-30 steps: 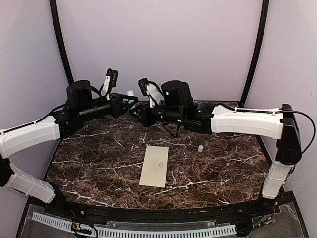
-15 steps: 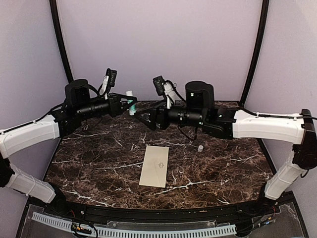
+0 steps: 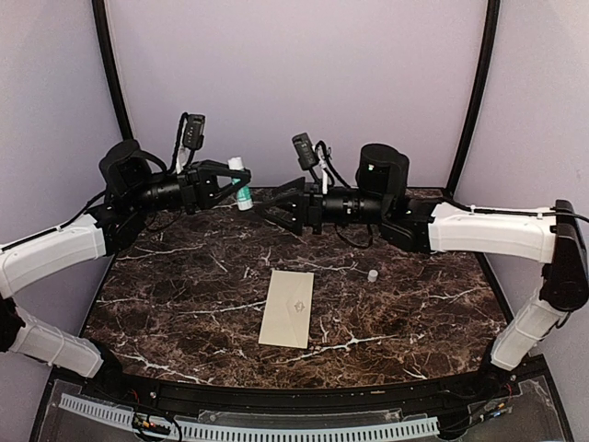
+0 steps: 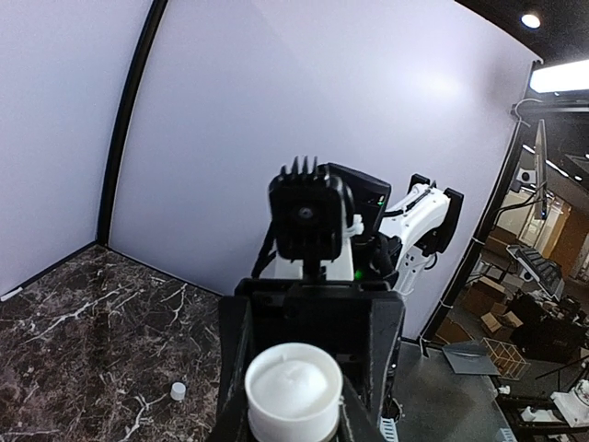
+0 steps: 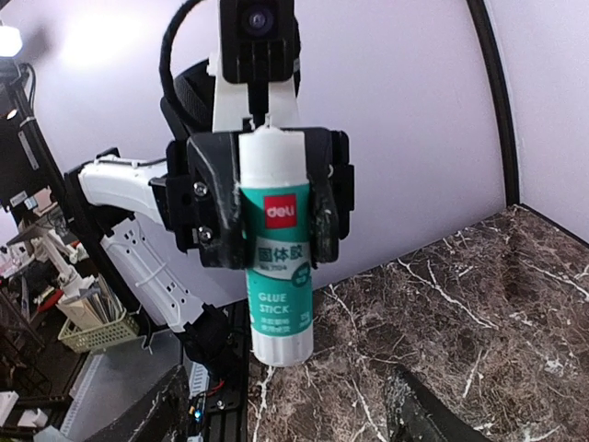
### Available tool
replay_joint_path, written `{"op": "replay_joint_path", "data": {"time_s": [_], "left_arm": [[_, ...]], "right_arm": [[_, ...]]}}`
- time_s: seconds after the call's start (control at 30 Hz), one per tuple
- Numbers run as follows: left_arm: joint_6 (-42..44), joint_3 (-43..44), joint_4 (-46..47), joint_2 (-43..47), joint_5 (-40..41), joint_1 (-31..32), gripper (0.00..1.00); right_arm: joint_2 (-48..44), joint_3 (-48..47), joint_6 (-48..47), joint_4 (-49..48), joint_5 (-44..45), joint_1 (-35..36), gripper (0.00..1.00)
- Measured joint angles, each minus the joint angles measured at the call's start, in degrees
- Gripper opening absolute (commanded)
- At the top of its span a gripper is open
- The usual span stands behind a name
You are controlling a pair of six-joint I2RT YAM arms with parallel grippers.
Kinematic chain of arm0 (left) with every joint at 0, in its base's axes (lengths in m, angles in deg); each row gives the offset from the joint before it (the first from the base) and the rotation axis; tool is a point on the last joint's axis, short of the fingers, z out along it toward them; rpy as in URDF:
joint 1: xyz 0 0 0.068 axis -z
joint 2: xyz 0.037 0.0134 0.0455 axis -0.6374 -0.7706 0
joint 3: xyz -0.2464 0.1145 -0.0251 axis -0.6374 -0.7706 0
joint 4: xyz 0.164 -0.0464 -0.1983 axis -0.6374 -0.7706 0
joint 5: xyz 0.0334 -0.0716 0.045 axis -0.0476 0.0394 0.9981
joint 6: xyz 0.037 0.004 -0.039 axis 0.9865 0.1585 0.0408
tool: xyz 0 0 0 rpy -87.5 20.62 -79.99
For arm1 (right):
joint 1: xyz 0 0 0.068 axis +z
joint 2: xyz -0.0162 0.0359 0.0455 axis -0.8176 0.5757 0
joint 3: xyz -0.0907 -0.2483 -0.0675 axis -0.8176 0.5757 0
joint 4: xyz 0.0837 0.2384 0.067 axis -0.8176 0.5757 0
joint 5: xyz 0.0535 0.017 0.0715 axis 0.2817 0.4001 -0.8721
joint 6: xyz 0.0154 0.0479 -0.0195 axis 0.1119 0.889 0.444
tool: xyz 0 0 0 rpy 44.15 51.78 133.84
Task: Place the letter into the envelope and seal it
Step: Screw the solid glue.
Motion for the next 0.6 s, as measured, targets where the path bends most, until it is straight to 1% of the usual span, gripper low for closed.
{"op": "replay_joint_path", "data": {"time_s": [0.27,0.5,0.6], "left_arm": [[-1.62,-0.5,2.93,-0.59,-3.69,0.0,0.0],[-2.21,-0.57,3.67,-1.11,-4.72,0.0,0.0],[-2.25,-0.57,3.65,-1.14,-4.83,0.0,0.0]], "right_arm": [[6.69,-3.43,2.34,-2.21,-3.56,2.38,0.49],[7.87,-4.35,4.59,-5.97,-3.67,2.67,0.32],[8.07,-4.87,4.98,-6.6,-3.56,2.69,0.27]]}}
